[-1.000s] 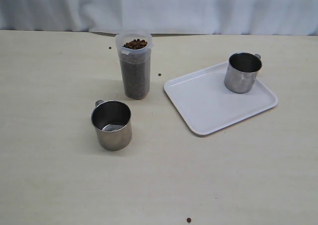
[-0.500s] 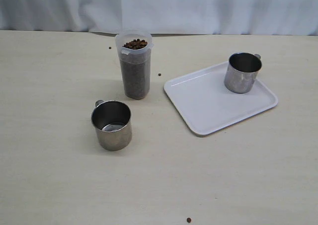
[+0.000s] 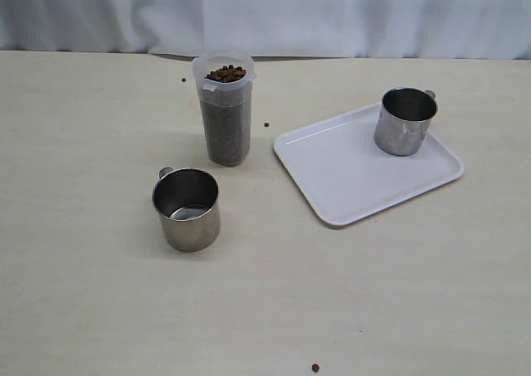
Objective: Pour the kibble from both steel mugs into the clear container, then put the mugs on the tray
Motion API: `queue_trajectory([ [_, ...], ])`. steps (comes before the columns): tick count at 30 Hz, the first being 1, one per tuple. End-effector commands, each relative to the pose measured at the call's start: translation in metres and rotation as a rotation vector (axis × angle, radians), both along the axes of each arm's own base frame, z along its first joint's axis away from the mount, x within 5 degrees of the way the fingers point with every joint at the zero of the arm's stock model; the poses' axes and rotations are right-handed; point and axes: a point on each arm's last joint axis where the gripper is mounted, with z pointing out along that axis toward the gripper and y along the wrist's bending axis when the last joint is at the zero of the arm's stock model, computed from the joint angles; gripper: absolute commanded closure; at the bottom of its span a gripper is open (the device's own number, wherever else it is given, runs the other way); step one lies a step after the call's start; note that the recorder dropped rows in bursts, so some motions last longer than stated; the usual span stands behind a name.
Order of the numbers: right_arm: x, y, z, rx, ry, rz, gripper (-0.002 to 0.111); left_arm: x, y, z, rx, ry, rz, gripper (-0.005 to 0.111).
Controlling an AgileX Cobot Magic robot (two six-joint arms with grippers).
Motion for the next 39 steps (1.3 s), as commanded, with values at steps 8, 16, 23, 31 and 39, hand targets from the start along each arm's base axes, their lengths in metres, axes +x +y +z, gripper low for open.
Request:
queue_trajectory([
  [8, 0.0, 0.0, -0.001, 0.005, 0.001, -0.008, 0.103, 0.0, 0.001, 0.0, 0.051, 0.004, -0.001, 0.107],
  [16, 0.0, 0.0, -0.001, 0.005, 0.001, -0.008, 0.103, 0.004, -0.005, 0.017, 0.003, -0.198, -0.063, 0.107],
  [23, 0.0, 0.0, -0.001, 0.005, 0.001, -0.008, 0.103, 0.004, -0.007, 0.023, 0.205, -0.211, -0.095, 0.107],
  [31, 0.0, 0.0, -0.001, 0.005, 0.001, -0.008, 0.103, 0.004, -0.011, 0.031, 0.095, -0.335, -0.133, 0.107],
  [39, 0.0, 0.0, -0.001, 0.005, 0.001, -0.008, 0.103, 0.029, -0.032, 0.019, 0.304, -0.121, -0.474, 0.107],
])
